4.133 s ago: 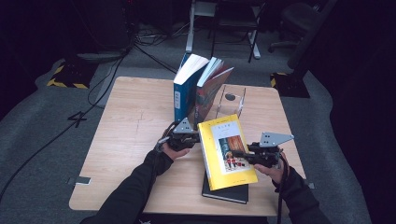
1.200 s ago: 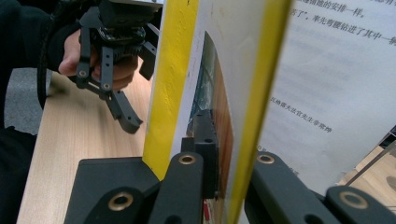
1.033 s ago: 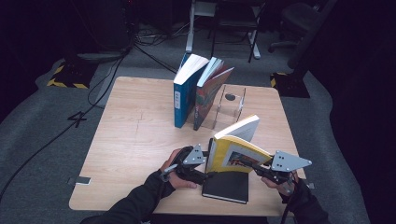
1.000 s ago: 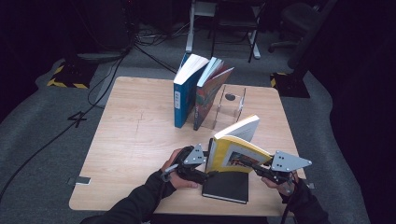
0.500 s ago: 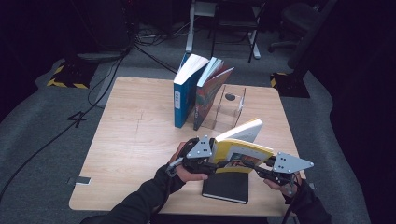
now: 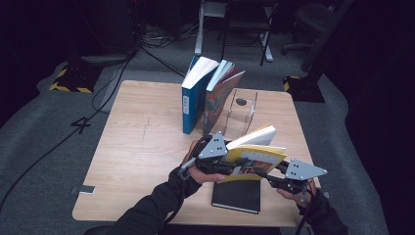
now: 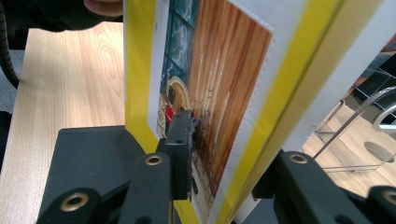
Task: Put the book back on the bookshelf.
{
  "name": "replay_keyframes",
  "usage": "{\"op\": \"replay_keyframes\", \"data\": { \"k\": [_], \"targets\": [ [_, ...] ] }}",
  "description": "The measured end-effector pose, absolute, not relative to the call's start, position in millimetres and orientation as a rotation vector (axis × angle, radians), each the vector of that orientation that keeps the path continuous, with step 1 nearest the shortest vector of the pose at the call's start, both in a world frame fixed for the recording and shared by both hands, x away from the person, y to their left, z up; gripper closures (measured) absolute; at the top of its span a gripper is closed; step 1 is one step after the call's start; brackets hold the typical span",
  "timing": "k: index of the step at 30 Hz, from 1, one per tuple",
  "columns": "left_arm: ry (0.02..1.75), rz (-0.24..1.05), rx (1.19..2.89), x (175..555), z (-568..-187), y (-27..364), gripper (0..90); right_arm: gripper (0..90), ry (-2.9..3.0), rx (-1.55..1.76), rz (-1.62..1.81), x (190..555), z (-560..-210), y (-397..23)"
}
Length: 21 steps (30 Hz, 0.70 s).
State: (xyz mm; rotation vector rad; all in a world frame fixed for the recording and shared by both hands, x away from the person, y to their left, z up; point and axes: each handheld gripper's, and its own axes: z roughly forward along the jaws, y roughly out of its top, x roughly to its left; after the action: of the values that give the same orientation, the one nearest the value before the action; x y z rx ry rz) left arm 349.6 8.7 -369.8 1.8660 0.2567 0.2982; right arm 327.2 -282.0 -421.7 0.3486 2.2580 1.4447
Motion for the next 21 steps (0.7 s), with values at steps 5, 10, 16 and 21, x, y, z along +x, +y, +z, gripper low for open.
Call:
{"op": "replay_keyframes", "data": {
  "k": [5, 10, 16, 21],
  "targets": [
    [0.223, 0.314, 1.887, 349.1, -361.6, 5.6, 57.1, 62.9, 2.268, 0.360, 1.422, 329.0, -423.6, -281.6],
    [0.231, 0.295, 1.900, 350.4, -358.9, 4.7, 69.0, 60.3, 2.265, 0.377, 1.418, 330.4, -424.4, -282.2],
    [0.231, 0.330, 1.945, 346.8, -353.9, 1.6, 71.8, 56.5, 2.268, 0.391, 1.420, 332.0, -425.6, -283.1],
    [0.244, 0.347, 1.940, 348.0, -355.1, 1.4, 70.3, 51.5, 2.300, 0.397, 1.409, 332.0, -426.9, -281.9]
  ]
}}
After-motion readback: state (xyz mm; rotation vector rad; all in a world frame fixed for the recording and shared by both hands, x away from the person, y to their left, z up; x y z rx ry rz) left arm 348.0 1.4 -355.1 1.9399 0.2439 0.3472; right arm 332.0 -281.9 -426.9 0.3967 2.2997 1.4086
